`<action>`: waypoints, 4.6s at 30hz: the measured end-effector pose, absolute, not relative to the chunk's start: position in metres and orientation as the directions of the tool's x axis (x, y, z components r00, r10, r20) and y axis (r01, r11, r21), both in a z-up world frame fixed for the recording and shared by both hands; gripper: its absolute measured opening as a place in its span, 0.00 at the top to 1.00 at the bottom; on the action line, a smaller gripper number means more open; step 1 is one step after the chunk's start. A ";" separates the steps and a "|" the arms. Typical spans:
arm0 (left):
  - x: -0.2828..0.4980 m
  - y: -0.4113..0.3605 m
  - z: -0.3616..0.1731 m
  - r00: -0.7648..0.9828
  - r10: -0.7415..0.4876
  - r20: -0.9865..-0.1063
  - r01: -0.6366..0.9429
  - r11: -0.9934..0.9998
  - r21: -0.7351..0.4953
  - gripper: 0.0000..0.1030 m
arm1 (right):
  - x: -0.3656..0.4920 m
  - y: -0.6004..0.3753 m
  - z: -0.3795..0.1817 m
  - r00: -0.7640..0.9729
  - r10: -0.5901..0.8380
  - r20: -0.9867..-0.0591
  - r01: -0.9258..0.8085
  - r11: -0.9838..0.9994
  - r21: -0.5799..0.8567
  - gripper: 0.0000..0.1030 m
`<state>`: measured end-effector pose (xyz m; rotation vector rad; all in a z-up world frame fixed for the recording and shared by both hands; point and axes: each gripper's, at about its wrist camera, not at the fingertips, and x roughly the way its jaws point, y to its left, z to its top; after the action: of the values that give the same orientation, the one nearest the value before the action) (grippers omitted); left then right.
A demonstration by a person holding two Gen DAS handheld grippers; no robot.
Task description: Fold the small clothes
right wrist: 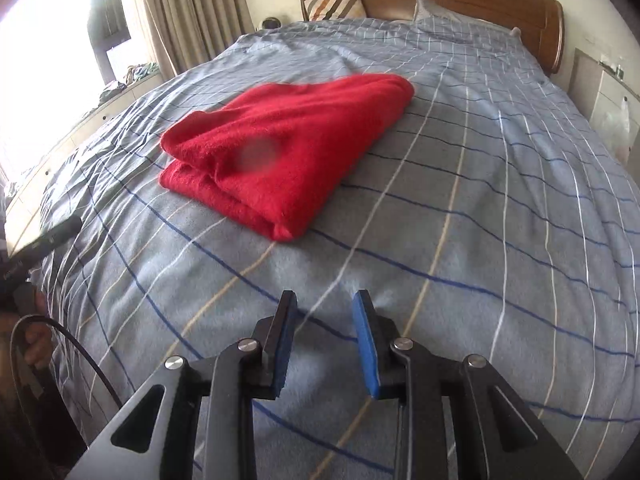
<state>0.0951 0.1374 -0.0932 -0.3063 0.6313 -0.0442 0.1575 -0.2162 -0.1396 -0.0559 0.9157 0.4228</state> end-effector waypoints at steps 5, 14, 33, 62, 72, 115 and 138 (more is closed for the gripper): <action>0.145 0.114 -0.065 0.808 -0.240 -0.539 0.095 0.954 -0.284 0.09 | 0.151 -0.239 -0.150 0.569 0.404 -0.716 -0.308 0.913 0.270 0.70; 0.223 0.086 -0.098 0.643 -0.362 -0.675 0.171 0.927 -0.335 0.95 | 0.151 -0.240 -0.156 0.583 0.424 -0.693 -0.304 0.905 0.298 0.70; 0.201 0.127 -0.055 0.681 -0.333 -0.652 0.142 0.934 -0.328 0.10 | 0.176 -0.245 -0.112 0.574 0.441 -0.689 -0.324 0.896 0.304 0.31; 0.263 0.085 -0.036 0.660 -0.344 -0.668 0.209 0.938 -0.276 0.82 | 0.283 -0.113 -0.043 0.758 0.290 -0.584 -0.406 0.911 -0.075 0.78; 0.238 0.100 -0.072 0.668 -0.079 -0.740 0.050 0.997 -0.061 0.24 | 0.295 -0.169 -0.088 0.613 0.237 -0.754 -0.273 0.959 0.080 0.24; 0.015 0.042 0.013 0.747 0.055 -0.663 -0.034 0.998 0.045 0.00 | 0.029 -0.183 0.017 0.688 0.240 -0.685 -0.284 0.958 0.050 0.01; -0.011 0.038 0.027 0.711 0.068 -0.700 -0.052 0.998 0.044 0.00 | 0.002 -0.189 0.028 0.659 0.210 -0.722 -0.261 0.964 0.043 0.01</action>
<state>-0.0106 0.0384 0.0271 0.0216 0.7770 0.0665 0.0018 -0.1894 0.0276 -0.0661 0.8087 0.2668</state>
